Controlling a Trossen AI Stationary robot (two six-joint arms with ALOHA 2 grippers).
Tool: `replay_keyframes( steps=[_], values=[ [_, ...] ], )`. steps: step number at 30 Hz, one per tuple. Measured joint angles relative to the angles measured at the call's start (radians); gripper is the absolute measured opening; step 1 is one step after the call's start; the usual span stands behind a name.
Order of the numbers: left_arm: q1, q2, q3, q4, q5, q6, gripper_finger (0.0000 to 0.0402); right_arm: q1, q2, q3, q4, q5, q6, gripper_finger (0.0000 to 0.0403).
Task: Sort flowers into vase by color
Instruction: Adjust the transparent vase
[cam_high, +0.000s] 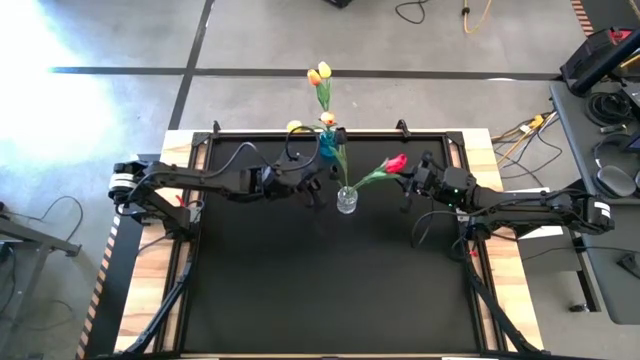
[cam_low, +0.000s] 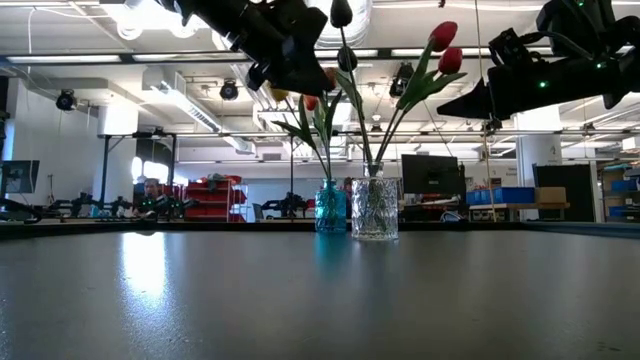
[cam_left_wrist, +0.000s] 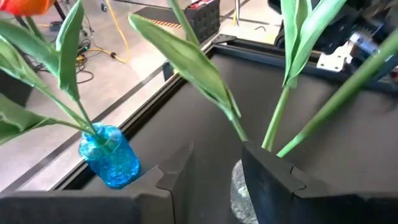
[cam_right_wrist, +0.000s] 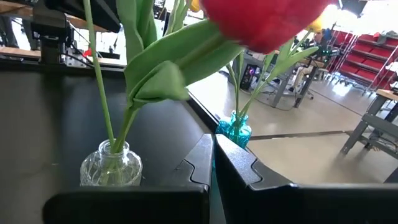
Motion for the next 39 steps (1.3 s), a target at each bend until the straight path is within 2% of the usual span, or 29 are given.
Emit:
replay_keyframes(
  steps=[5,10,16,19,24,27,31,36,39],
  values=[
    [-0.001,-0.001,-0.045,0.033,-0.009,0.005,0.0091,0.000,0.000,0.000,-0.023,0.000,-0.004,0.0009],
    [-0.001,-0.011,-0.129,0.140,0.000,0.032,0.0058,0.000,0.000,0.000,-0.036,-0.026,-0.010,0.0009],
    [-0.001,-0.045,-0.288,0.366,0.104,0.046,0.0029,0.000,0.000,0.000,-0.079,-0.138,-0.018,0.0009],
    [-0.001,-0.078,-0.392,0.509,0.113,0.059,0.0019,0.002,0.000,0.000,-0.110,-0.166,-0.001,0.0009],
    [0.004,-0.133,-0.565,0.731,0.191,0.058,0.0003,0.002,0.035,-0.002,-0.156,-0.190,0.062,0.0009],
    [0.005,-0.169,-0.638,0.801,0.202,0.056,0.0001,0.018,0.094,-0.002,-0.145,-0.188,0.095,0.0009],
    [0.006,-0.218,-0.700,0.808,0.202,0.050,0.0000,0.053,0.217,-0.006,-0.078,-0.177,0.154,0.0009],
    [0.006,-0.274,-0.743,0.832,0.202,0.059,0.0000,0.108,0.419,-0.017,0.143,-0.088,0.175,0.0009],
    [0.008,-0.303,-0.776,0.856,0.201,0.064,0.0000,0.116,0.551,-0.016,0.301,-0.075,0.180,0.0009]
  ],
)
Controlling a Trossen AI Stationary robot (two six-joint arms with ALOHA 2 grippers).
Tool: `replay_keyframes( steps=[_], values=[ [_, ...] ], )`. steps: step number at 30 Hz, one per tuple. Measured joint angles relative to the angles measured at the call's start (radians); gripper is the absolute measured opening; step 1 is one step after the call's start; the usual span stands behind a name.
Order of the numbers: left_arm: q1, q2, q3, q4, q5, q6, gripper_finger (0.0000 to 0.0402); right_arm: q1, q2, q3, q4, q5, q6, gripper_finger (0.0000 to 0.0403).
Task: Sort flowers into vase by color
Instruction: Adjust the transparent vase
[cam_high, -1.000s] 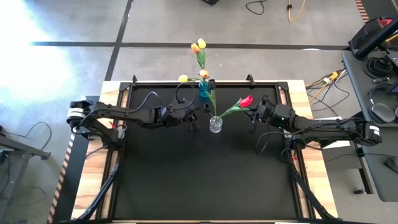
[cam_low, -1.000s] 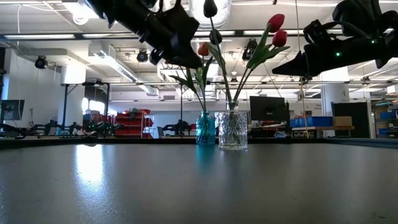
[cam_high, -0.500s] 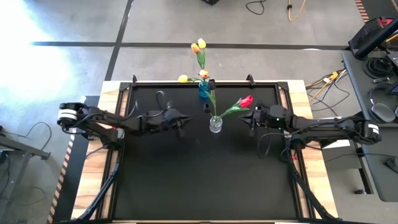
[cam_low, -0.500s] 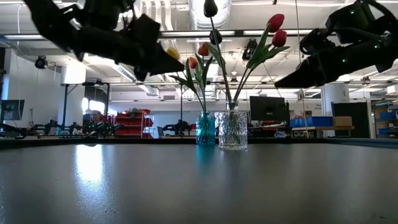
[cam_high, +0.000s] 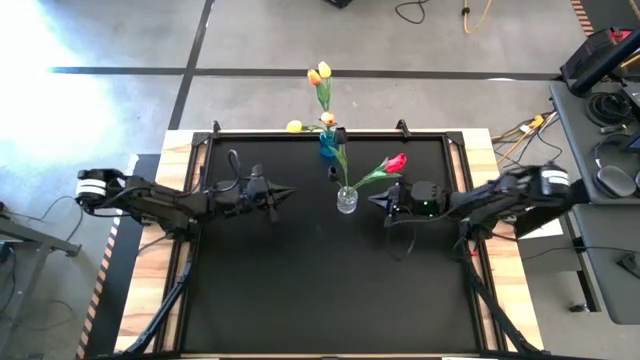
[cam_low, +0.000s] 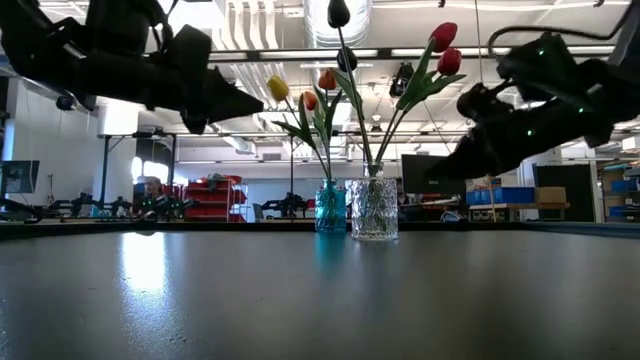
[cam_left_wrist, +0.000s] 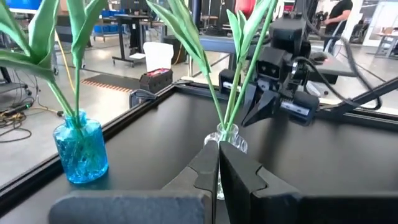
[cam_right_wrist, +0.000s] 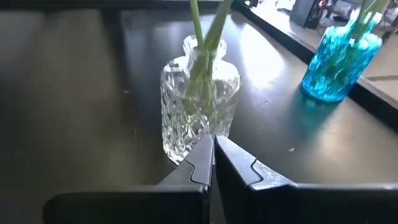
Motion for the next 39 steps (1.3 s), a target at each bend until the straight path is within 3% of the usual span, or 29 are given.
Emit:
replay_keyframes(
  steps=[7,14,31,39],
  values=[
    [0.001,-0.021,-0.055,0.043,0.000,-0.015,0.0000,0.000,0.271,0.027,0.213,0.030,0.040,0.0009],
    [0.002,0.002,-0.059,0.046,-0.001,-0.015,0.0000,0.000,0.440,0.132,0.239,0.028,0.050,0.0009],
    [0.002,0.042,-0.060,0.046,-0.005,-0.029,0.0000,0.002,0.575,0.275,0.233,-0.009,0.044,0.0009],
    [0.002,0.042,-0.062,0.055,-0.002,-0.028,0.0000,0.004,0.559,0.297,0.227,-0.038,0.001,0.0009]
  ],
)
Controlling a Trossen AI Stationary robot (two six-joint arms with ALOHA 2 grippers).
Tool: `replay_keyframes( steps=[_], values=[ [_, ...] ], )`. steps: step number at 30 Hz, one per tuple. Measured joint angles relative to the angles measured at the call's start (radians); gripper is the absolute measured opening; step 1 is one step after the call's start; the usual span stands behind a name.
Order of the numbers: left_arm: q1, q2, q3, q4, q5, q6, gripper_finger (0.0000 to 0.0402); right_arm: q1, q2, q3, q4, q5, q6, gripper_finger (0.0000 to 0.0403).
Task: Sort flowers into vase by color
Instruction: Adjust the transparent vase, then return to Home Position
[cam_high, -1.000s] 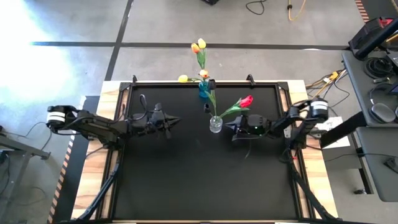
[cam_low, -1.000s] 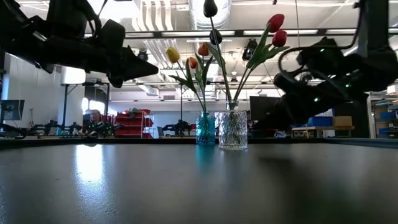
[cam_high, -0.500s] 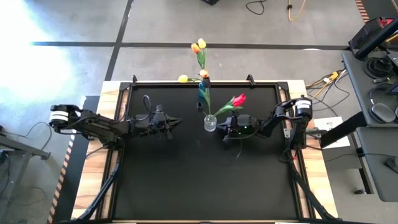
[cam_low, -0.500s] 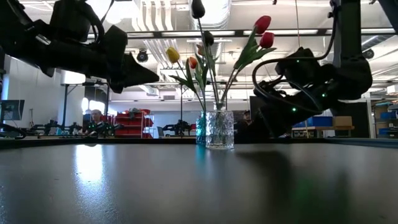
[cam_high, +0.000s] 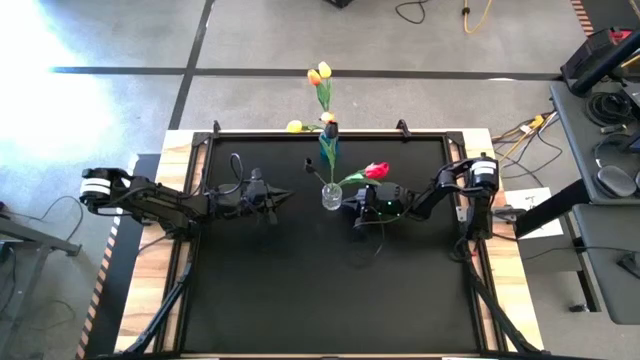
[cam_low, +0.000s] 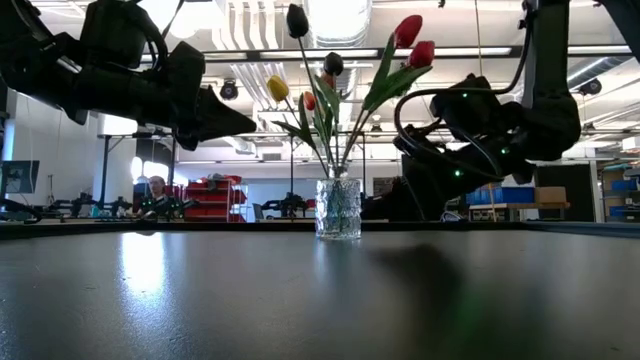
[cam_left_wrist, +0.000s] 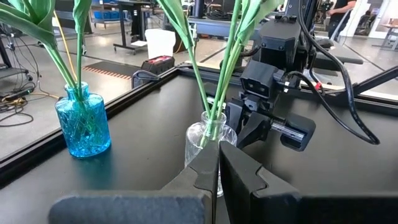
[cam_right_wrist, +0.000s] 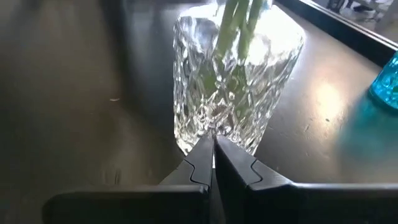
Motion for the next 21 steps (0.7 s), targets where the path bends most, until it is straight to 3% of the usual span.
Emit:
replay_keyframes(
  steps=[13,21],
  values=[
    [0.000,0.000,-0.002,0.007,0.057,-0.001,0.0000,-0.001,-0.067,-0.022,-0.010,-0.061,-0.013,0.0009],
    [0.011,0.000,-0.009,0.032,0.061,0.020,0.0000,-0.011,-0.263,-0.127,-0.097,-0.075,-0.034,0.0009]
  ],
)
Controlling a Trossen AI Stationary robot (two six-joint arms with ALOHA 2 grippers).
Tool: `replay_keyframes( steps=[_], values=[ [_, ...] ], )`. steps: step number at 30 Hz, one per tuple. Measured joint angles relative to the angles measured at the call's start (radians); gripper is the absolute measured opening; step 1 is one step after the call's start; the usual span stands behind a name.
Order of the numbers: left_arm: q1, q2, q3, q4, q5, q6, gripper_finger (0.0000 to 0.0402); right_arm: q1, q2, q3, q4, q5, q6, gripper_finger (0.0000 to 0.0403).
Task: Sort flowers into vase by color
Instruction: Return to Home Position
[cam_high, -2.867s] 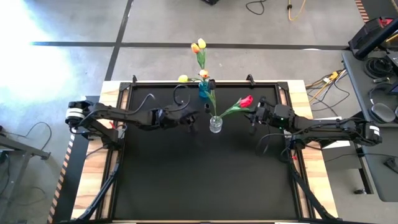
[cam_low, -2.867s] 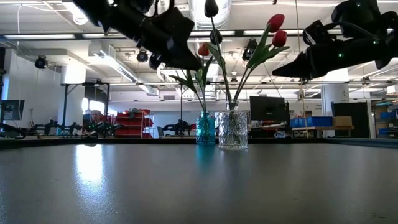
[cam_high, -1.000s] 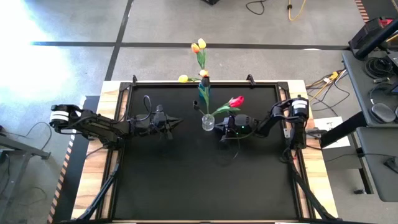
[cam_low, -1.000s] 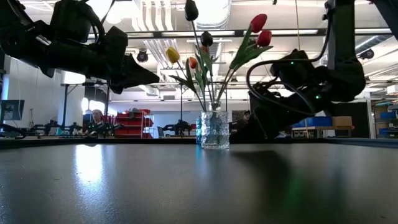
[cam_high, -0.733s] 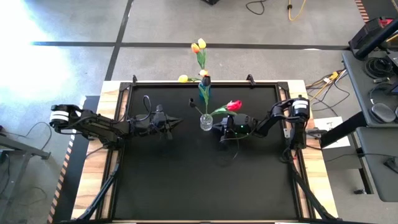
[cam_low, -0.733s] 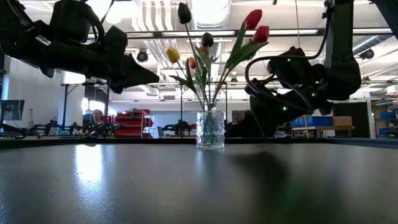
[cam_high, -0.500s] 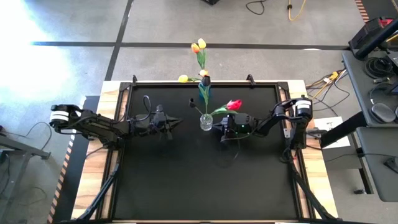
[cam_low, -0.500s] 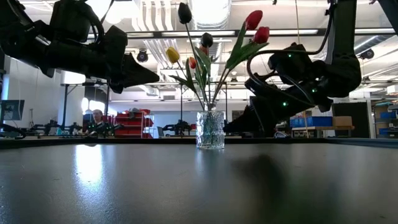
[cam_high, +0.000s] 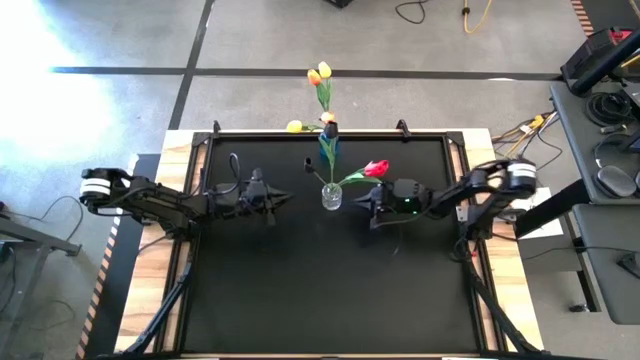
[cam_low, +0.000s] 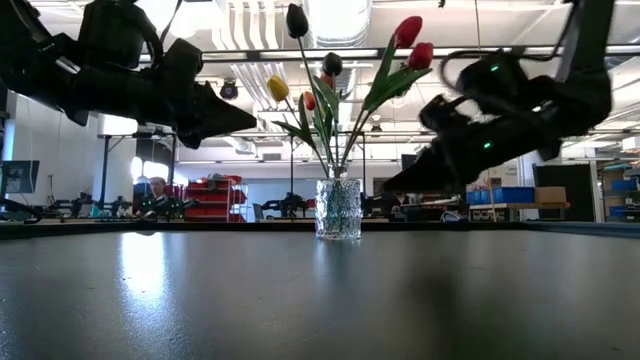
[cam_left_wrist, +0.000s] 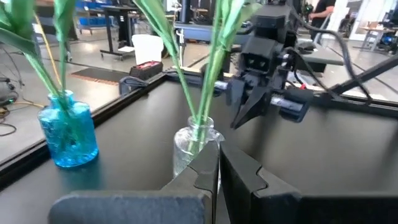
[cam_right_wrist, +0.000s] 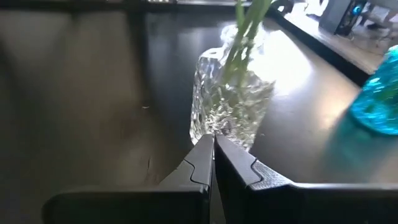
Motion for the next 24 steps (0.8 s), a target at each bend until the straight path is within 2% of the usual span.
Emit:
replay_keyframes(
  steps=[7,12,19,24],
  values=[
    [0.032,-0.006,-0.030,0.060,0.026,0.031,0.0000,-0.034,-0.307,-0.155,-0.065,0.000,-0.018,0.0009],
    [0.042,-0.041,-0.081,0.094,0.028,0.031,0.0000,-0.043,-0.553,-0.236,-0.212,0.010,-0.008,0.0009],
    [0.043,-0.143,-0.145,0.097,0.027,0.031,0.0000,-0.043,-0.837,-0.272,-0.426,0.041,-0.002,0.0009],
    [0.042,-0.240,-0.194,0.095,0.027,0.031,0.0000,-0.043,-0.995,-0.307,-0.503,0.046,-0.002,0.0009]
  ],
)
